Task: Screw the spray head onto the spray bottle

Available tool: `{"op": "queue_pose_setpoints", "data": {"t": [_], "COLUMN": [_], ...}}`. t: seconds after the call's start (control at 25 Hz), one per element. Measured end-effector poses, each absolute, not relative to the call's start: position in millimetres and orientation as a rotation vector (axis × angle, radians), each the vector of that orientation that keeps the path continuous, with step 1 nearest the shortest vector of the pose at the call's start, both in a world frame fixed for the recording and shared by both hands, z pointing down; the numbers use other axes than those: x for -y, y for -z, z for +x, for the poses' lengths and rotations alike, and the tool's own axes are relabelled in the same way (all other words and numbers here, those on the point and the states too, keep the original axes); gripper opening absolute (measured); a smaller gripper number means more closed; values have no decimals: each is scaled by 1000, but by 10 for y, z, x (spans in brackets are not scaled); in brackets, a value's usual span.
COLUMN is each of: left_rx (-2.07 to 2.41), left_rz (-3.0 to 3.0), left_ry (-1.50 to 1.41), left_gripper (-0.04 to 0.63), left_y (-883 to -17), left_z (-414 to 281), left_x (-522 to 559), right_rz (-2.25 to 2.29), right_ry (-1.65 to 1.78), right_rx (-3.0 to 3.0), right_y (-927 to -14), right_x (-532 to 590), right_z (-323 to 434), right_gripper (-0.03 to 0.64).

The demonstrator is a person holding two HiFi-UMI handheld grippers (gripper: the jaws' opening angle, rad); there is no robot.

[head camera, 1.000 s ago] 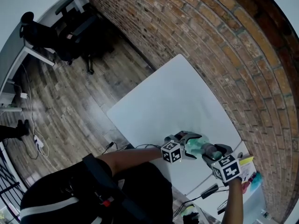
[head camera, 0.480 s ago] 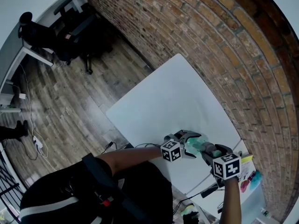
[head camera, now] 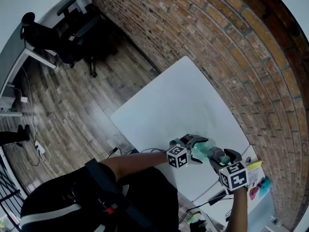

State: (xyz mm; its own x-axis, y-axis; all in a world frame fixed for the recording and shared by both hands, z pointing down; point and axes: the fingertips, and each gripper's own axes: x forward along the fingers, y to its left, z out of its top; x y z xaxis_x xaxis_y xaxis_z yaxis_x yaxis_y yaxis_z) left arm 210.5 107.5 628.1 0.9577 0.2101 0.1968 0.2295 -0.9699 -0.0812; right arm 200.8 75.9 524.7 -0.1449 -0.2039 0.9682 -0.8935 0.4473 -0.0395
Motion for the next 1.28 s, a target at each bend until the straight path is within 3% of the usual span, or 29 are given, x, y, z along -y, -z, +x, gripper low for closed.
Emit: {"op": "queue_pose_setpoints", "data": {"t": [0.36,1.04,1.28], "left_rx": [350,168,-117], "left_rz": [-3088,-3161,-3211], "left_ry": [237,154,-99], "left_gripper": [495,495,495], "left_y": [-6079,-5635,-4858], "left_z": [1929,1333,1071], "left_x": [-1028,-735,-375], "right_rz": [1195,1910,2237], "right_ry": [-818,-480,-299], "right_rx": [1807,2006,2033], "right_y": [-4909,-4183,-3722], "right_x": [-729,-872,-1186], "right_z": [1958,2153,2245], "right_gripper": [282,282,282]}}
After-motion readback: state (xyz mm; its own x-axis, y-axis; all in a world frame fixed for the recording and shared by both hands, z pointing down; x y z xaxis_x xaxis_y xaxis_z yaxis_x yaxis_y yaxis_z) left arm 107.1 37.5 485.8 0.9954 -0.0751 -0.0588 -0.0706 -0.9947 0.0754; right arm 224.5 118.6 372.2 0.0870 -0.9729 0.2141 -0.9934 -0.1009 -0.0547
